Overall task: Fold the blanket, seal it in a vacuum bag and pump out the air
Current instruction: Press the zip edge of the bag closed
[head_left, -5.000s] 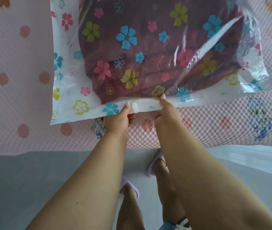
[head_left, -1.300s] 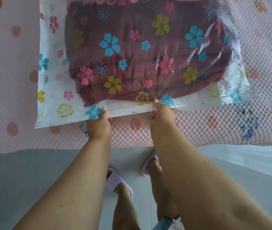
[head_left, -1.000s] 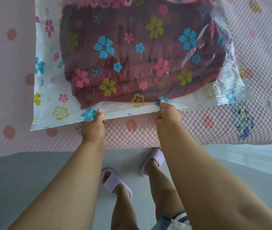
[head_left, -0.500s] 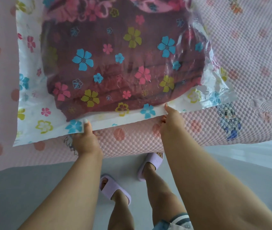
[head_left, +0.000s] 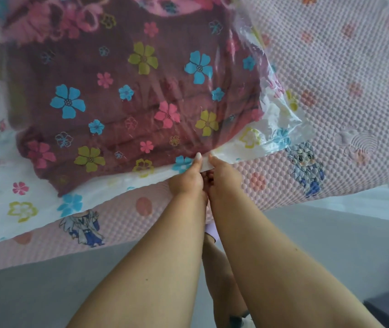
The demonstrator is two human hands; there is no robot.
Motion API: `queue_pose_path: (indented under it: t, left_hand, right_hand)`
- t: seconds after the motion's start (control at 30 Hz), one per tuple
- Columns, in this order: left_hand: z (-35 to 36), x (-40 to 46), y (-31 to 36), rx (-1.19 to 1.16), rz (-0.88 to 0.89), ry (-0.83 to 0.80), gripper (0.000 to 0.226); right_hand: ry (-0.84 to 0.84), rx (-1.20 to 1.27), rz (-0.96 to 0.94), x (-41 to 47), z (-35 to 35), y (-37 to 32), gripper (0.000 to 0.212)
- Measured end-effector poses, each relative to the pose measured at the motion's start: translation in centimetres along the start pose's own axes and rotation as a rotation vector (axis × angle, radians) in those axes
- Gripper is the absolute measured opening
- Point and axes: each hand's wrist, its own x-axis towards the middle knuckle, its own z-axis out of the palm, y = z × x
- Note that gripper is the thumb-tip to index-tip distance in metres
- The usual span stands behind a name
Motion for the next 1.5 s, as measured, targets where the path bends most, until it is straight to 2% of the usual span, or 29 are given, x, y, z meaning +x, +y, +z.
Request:
queue_pose_path:
  t: [0.17,0.27,0.4,0.63,0.7,0.83,0.9,0.97,1.07,1.27,1.37,1.5]
  left_hand:
    - [-0.5,0.1,-0.1,0.034,0.017,0.038,0.057]
    - [-0.9,-0.1,0.1,0.048,0.004,0.053,0.043]
    - [-1.8,-0.5,0.6,0.026,0.01,0.06,0.03]
    - [-3.8,-1.1,0.6,-0.043,0.053,0.129,0.03]
    - [-2.9,-1.9,-0.1,-0.13,-0.002,0.081,0.03]
    - [2.5,-3.9,-2.3,-0.219,-0.15,-0.242,0.031]
    - [5.4,-4.6,-3.0,-0.188,-0.184,-0.306,0.033]
    - [7.1,-4.2,-3.6,-0.128,-0.153,-0.243,0.033]
    - [7.6,-3.1,-4.4,-0.013,-0.05,-0.043,0.026]
    - [7.9,-2.7,-4.5,0.034,0.024,0.025,0.018]
    - [8.3,-2.6,-4.5,0.125,0.083,0.097,0.032]
    - [8.7,-2.9,-4.9,0.181,0.123,0.172,0.028]
  right_hand:
    - [0.028,0.014,-0.04,0.3,-1.4,-2.8,0.014]
    - [0.092,-0.06,-0.079,0.8,-2.5,-4.4,0.019]
    - [0.111,-0.035,-0.076,1.4,-3.7,-5.6,0.019]
    - [0.112,-0.029,-0.083,1.8,-5.3,-5.3,0.018]
    - [0.081,-0.003,-0.095,1.9,-5.3,-5.1,0.015]
    - [-0.003,-0.03,-0.104,2.5,-5.7,-5.1,0.012]
    - [-0.032,-0.025,-0.112,2.8,-6.0,-5.3,0.01]
    - [-0.042,-0.023,-0.133,3.0,-6.1,-5.7,0.01]
    - [-0.05,0.006,-0.158,3.2,-6.0,-6.1,0.011]
    - [0.069,-0.049,-0.227,3.4,-5.9,-6.0,0.031]
    - [0.124,-0.055,-0.26,3.6,-5.9,-6.3,0.029]
    - [0.249,-0.143,-0.311,4.0,-6.4,-6.7,0.035]
